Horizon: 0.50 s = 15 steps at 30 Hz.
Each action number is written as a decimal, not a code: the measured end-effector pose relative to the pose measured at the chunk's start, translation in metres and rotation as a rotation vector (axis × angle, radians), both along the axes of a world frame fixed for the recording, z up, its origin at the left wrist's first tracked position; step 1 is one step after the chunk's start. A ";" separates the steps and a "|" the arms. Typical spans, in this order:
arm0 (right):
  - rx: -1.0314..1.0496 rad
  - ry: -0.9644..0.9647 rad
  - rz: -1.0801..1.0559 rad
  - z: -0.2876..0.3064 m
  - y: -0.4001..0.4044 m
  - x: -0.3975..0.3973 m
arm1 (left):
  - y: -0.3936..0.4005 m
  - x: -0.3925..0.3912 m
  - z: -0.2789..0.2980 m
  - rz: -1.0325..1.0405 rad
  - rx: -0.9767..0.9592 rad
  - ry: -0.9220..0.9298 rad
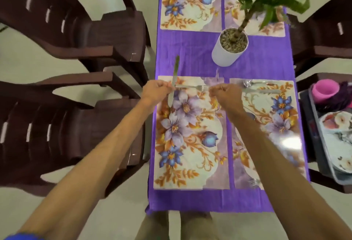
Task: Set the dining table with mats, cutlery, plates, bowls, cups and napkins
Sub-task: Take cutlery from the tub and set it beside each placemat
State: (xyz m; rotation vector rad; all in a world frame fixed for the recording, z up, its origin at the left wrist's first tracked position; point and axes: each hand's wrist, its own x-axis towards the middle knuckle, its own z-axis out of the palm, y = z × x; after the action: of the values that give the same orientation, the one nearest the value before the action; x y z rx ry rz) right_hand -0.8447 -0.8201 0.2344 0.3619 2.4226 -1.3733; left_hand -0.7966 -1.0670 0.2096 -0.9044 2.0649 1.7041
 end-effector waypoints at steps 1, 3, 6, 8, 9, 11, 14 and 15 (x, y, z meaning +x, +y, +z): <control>0.022 -0.015 0.027 -0.012 -0.002 -0.011 | -0.005 -0.013 -0.027 -0.010 -0.007 -0.011; 0.036 -0.055 0.037 -0.035 -0.002 -0.024 | -0.009 -0.028 -0.062 -0.017 -0.030 -0.033; 0.078 -0.082 0.005 -0.065 0.002 -0.043 | -0.005 -0.038 -0.073 -0.016 -0.015 -0.048; 0.097 -0.108 -0.016 -0.075 0.006 -0.053 | -0.003 -0.044 -0.072 -0.022 -0.008 -0.048; 0.095 -0.124 -0.021 -0.078 0.007 -0.056 | -0.004 -0.047 -0.074 -0.030 -0.031 -0.035; 0.090 -0.138 -0.026 -0.080 0.007 -0.061 | -0.002 -0.050 -0.071 -0.063 -0.097 -0.007; 0.058 -0.162 -0.046 -0.079 0.004 -0.062 | -0.002 -0.048 -0.069 -0.053 -0.092 -0.002; 0.050 -0.166 -0.051 -0.079 0.003 -0.062 | -0.002 -0.048 -0.068 -0.045 -0.083 -0.003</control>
State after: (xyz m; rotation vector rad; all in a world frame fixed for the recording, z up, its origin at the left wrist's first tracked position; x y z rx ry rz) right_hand -0.9072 -0.8175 0.1549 0.5325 2.3291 -1.2517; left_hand -0.8441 -1.0687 0.1420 -0.8775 2.1510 1.6040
